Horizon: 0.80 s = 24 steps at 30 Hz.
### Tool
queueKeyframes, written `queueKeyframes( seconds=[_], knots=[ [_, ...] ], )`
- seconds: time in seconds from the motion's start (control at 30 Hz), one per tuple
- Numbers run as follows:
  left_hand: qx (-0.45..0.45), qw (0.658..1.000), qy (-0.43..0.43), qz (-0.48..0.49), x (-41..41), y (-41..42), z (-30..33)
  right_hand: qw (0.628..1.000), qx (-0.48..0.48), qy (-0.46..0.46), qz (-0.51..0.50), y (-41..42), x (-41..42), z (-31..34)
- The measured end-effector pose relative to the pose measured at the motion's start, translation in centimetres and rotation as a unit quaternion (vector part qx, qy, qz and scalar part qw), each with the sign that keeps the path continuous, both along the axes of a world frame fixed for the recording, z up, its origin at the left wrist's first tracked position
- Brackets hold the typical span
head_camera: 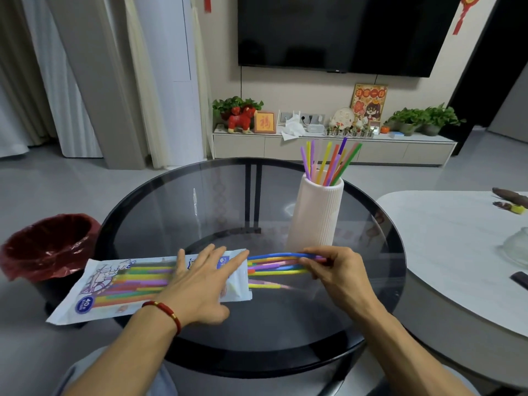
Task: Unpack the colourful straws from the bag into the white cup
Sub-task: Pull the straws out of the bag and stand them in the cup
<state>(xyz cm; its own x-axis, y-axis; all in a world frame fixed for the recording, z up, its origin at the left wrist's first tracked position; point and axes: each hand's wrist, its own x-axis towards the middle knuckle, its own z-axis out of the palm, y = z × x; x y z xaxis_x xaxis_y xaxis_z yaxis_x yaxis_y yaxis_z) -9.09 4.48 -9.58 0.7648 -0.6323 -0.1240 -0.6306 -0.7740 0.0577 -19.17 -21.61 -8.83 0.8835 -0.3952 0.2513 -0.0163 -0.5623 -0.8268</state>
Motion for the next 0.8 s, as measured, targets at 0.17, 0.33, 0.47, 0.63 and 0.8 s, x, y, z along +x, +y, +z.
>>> queueKeyframes(
  seconds=[0.17, 0.33, 0.47, 0.63, 0.8],
  knots=[
    [-0.136, 0.99, -0.014, -0.019, -1.3, -3.6, 0.6, 1.0, -0.003, -0.016, 0.019, 0.2, -0.6, 0.5],
    [-0.138, 0.99, -0.021, -0.009, -1.6, -5.2, 0.3, 0.987, 0.148, -0.011, 0.055, -1.9, -1.4, 1.3],
    [-0.121, 0.992, -0.026, -0.014, -1.7, -5.0, -0.2, 0.963, 0.261, -0.048, 0.044, -3.4, -2.5, 2.2],
    [-0.112, 0.993, -0.021, -0.022, -1.9, -5.1, -0.1, 0.901, 0.425, -0.088, 0.021, -2.7, -2.5, 2.9],
    [-0.136, 0.99, -0.019, -0.029, -2.0, -5.1, 0.3, 0.882, 0.462, -0.078, 0.05, 1.0, -1.5, 2.1]
  ],
)
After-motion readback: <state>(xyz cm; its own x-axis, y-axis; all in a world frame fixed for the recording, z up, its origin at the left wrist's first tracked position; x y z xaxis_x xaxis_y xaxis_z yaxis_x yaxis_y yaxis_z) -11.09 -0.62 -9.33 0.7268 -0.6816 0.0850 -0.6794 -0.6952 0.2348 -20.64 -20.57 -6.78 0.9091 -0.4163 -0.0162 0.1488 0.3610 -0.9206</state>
